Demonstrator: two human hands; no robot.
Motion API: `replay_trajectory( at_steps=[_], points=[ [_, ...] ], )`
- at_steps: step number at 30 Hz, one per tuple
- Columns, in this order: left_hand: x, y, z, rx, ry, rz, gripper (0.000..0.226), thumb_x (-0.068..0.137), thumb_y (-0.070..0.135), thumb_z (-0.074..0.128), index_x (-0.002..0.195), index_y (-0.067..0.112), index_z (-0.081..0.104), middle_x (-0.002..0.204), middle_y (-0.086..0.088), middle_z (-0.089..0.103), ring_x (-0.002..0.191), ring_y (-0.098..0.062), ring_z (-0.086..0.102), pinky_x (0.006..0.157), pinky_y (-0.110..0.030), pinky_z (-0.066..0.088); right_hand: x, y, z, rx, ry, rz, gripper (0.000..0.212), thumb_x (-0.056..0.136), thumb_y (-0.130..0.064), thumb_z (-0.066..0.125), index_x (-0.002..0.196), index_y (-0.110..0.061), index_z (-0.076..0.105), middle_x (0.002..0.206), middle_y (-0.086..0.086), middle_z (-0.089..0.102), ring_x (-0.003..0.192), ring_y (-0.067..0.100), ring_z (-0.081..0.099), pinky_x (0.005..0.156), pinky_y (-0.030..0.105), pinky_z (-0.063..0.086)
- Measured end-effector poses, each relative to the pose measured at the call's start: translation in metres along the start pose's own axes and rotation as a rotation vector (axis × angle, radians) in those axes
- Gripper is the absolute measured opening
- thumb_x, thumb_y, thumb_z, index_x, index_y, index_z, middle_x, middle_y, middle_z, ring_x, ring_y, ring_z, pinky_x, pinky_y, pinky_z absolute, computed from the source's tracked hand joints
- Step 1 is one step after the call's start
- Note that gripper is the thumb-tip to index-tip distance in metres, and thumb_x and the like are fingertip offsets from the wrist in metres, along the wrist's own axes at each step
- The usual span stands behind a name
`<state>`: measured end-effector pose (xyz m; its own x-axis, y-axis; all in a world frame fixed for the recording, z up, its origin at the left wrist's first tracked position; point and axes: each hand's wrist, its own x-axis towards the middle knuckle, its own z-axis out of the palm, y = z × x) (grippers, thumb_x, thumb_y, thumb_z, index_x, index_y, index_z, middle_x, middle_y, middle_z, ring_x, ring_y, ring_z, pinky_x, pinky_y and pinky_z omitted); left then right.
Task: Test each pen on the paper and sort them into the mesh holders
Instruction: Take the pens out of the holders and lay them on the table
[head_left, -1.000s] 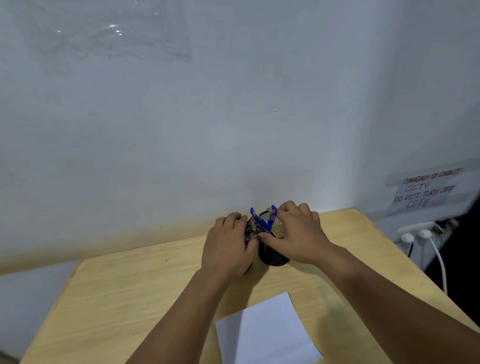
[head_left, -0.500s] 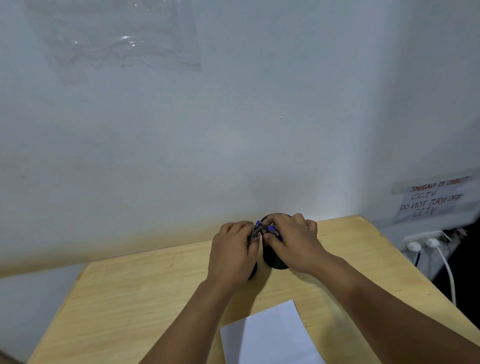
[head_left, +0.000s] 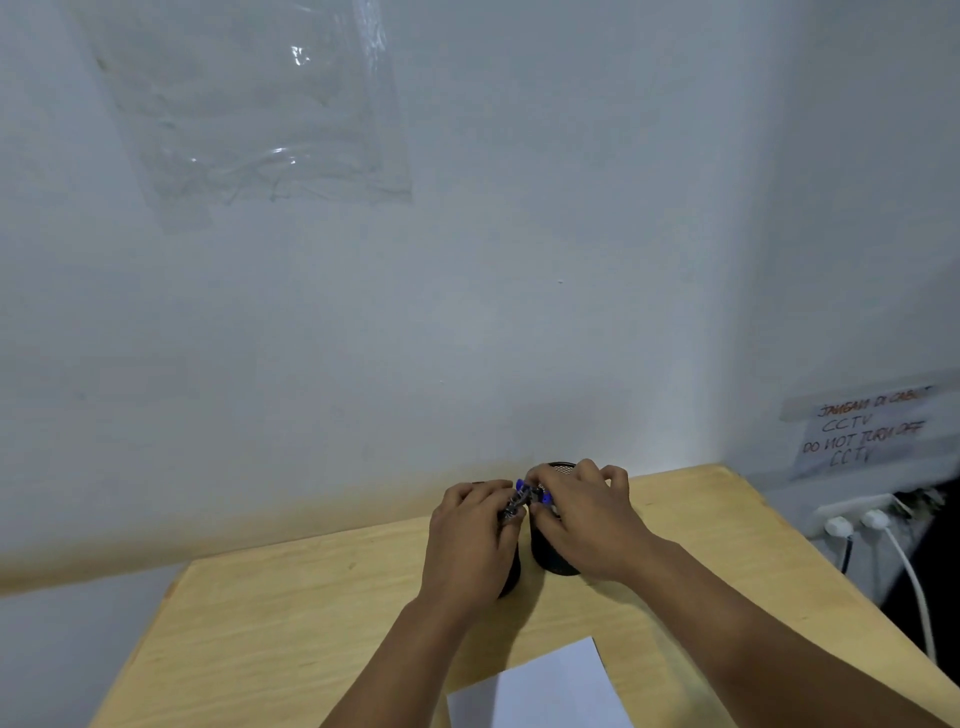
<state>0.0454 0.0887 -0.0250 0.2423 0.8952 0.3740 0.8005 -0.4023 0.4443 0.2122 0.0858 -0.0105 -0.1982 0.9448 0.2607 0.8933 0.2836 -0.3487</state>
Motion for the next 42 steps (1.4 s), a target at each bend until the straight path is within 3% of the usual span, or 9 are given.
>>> replay_trajectory(
  at_steps=[5, 11, 16, 22, 27, 31, 35, 38, 42],
  points=[
    [-0.002, 0.003, -0.004, -0.034, 0.001, -0.009, 0.028, 0.098, 0.032, 0.051, 0.123, 0.036, 0.062, 0.126, 0.027, 0.059, 0.118, -0.010, 0.041, 0.096, -0.028, 0.033, 0.001, -0.002, -0.002, 0.022, -0.005, -0.001, 0.020, 0.101, -0.038, 0.032, 0.117, -0.039, 0.044, 0.100, -0.018, 0.059, 0.109, 0.011, 0.043, 0.099, 0.037, 0.022],
    [-0.001, 0.017, -0.023, -0.160, 0.025, -0.023, 0.027, 0.099, 0.029, 0.051, 0.119, 0.043, 0.062, 0.097, 0.042, 0.043, 0.109, -0.002, 0.033, 0.096, -0.032, 0.031, 0.000, -0.008, -0.017, 0.096, 0.081, 0.052, 0.018, 0.103, -0.040, 0.031, 0.114, -0.039, 0.046, 0.090, -0.016, 0.053, 0.104, 0.010, 0.046, 0.099, 0.036, 0.023],
    [0.000, 0.029, -0.047, -0.250, 0.062, -0.020, 0.035, 0.099, 0.020, 0.051, 0.124, 0.043, 0.060, 0.108, 0.034, 0.036, 0.123, -0.008, 0.035, 0.101, -0.029, 0.031, -0.005, -0.023, -0.045, 0.115, 0.170, 0.007, 0.021, 0.104, -0.040, 0.032, 0.116, -0.034, 0.048, 0.088, -0.015, 0.052, 0.098, 0.011, 0.049, 0.103, 0.038, 0.024],
    [-0.015, 0.040, -0.088, -0.238, 0.178, 0.113, 0.034, 0.098, 0.014, 0.054, 0.124, 0.034, 0.064, 0.103, 0.063, 0.031, 0.118, 0.000, 0.037, 0.101, -0.032, 0.036, -0.018, -0.046, -0.073, 0.144, 0.255, -0.068, 0.031, 0.096, -0.047, 0.024, 0.116, -0.037, 0.046, 0.094, -0.009, 0.057, 0.095, 0.013, 0.051, 0.100, 0.036, 0.027],
    [-0.038, 0.017, -0.112, -0.169, 0.247, 0.087, 0.032, 0.096, 0.017, 0.055, 0.119, 0.038, 0.063, 0.108, 0.028, 0.057, 0.118, -0.003, 0.046, 0.099, -0.041, 0.045, -0.030, -0.077, -0.073, 0.193, 0.264, -0.157, 0.017, 0.101, -0.042, 0.030, 0.109, -0.037, 0.044, 0.084, -0.010, 0.053, 0.087, 0.014, 0.050, 0.092, 0.035, 0.034],
    [-0.068, 0.000, -0.132, -0.218, 0.169, -0.090, 0.020, 0.100, 0.027, 0.049, 0.108, 0.030, 0.067, 0.103, 0.016, 0.070, 0.098, -0.001, 0.060, 0.083, -0.027, 0.049, -0.041, -0.115, -0.055, 0.448, 0.094, -0.121, 0.013, 0.101, -0.037, 0.040, 0.092, -0.031, 0.047, 0.075, -0.006, 0.057, 0.075, 0.018, 0.054, 0.073, 0.039, 0.044],
    [-0.096, -0.022, -0.142, -0.347, -0.012, -0.414, 0.022, 0.100, 0.033, 0.046, 0.095, 0.020, 0.063, 0.087, 0.004, 0.070, 0.071, -0.011, 0.069, 0.063, -0.027, 0.050, -0.049, -0.152, -0.025, 0.611, -0.238, 0.065, 0.024, 0.100, -0.028, 0.043, 0.084, -0.013, 0.051, 0.078, 0.003, 0.052, 0.071, 0.018, 0.046, 0.064, 0.033, 0.033],
    [-0.117, -0.044, -0.134, -0.380, -0.137, -0.559, 0.024, 0.100, 0.030, 0.045, 0.098, 0.012, 0.062, 0.086, -0.003, 0.069, 0.064, -0.017, 0.069, 0.062, -0.027, 0.049, -0.051, -0.166, 0.012, 0.688, -0.442, 0.208, 0.022, 0.097, -0.027, 0.046, 0.079, -0.016, 0.050, 0.073, 0.005, 0.047, 0.063, 0.019, 0.040, 0.062, 0.032, 0.033],
    [-0.138, -0.065, -0.123, -0.390, -0.225, -0.631, 0.025, 0.098, 0.025, 0.047, 0.093, 0.006, 0.062, 0.081, -0.006, 0.068, 0.062, -0.020, 0.068, 0.061, -0.033, 0.049, -0.054, -0.177, 0.047, 0.751, -0.551, 0.407, 0.013, 0.089, -0.021, 0.048, 0.080, -0.013, 0.052, 0.068, 0.007, 0.045, 0.052, 0.016, 0.039, 0.050, 0.028, 0.032]
  ],
)
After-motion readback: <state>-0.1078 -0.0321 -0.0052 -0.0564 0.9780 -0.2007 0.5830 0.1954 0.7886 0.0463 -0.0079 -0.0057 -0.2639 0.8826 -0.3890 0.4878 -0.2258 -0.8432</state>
